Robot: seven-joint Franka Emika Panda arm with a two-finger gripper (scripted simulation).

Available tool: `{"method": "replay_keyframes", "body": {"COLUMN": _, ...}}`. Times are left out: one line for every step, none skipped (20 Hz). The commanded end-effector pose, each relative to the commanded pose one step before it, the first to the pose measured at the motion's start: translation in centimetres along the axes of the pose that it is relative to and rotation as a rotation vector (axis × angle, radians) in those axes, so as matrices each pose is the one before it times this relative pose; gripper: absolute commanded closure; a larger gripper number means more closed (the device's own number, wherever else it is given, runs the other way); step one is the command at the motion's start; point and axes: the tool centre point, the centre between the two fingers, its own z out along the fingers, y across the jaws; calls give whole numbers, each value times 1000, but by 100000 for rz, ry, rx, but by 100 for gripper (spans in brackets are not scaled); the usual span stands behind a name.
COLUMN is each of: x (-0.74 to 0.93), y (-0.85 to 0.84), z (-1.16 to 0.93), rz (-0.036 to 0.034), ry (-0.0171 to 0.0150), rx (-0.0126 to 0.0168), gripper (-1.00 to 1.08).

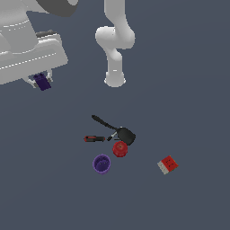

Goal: Pick up a designated object from a clutter of objects.

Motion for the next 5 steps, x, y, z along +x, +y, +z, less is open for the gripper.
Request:
{"method": "replay_keyframes", "body": {"x": -35, "y": 352, "z": -368, "rz": -55, "ry": -9, "rx": 10, "gripper": 108}}
{"method": "replay_keyframes", "body": {"x": -5, "y": 77, "z": -73, "rz": 0, "ry": 0, "rx": 0, "gripper": 108}}
{"method": "replay_keyframes", "body": {"x": -2, "y": 53, "z": -49, "rz": 0, "ry": 0, "rx": 0, "gripper": 108}}
{"method": "replay_keyframes", "body": {"x": 0, "y": 30, "z": -28, "rz": 0, "ry": 0, "rx": 0, "gripper": 108}}
{"method": "replay_keyframes", "body": {"x": 0, "y": 10, "z": -9, "rz": 0, "ry": 0, "rx": 0, "gripper": 108}}
